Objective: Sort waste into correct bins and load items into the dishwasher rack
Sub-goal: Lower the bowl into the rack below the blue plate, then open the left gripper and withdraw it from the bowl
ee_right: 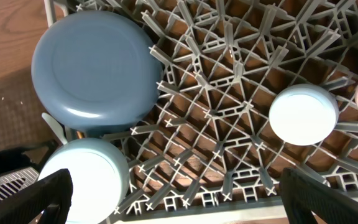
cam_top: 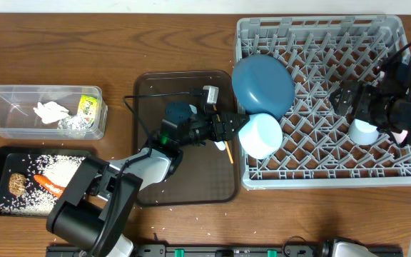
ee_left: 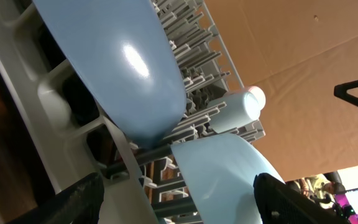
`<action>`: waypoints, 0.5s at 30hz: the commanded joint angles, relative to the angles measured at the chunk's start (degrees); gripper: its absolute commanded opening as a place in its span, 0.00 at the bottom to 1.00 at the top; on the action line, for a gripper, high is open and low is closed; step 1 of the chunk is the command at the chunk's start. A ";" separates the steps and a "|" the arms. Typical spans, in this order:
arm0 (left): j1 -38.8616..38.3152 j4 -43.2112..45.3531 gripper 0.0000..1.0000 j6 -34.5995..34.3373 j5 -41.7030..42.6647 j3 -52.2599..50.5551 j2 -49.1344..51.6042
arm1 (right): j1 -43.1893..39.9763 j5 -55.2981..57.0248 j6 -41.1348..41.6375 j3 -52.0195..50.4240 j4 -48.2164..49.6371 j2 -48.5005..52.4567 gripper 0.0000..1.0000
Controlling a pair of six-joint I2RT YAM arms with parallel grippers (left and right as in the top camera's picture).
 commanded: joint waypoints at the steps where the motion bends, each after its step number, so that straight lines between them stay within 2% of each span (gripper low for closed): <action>1: -1.25 -0.74 0.78 1.99 1.36 -0.52 -0.81 | 0.50 0.00 0.79 0.20 0.48 0.20 0.99; 15: -5.75 -0.74 0.78 2.38 -0.55 0.24 -0.81 | 0.50 0.00 0.79 0.22 0.57 0.20 0.99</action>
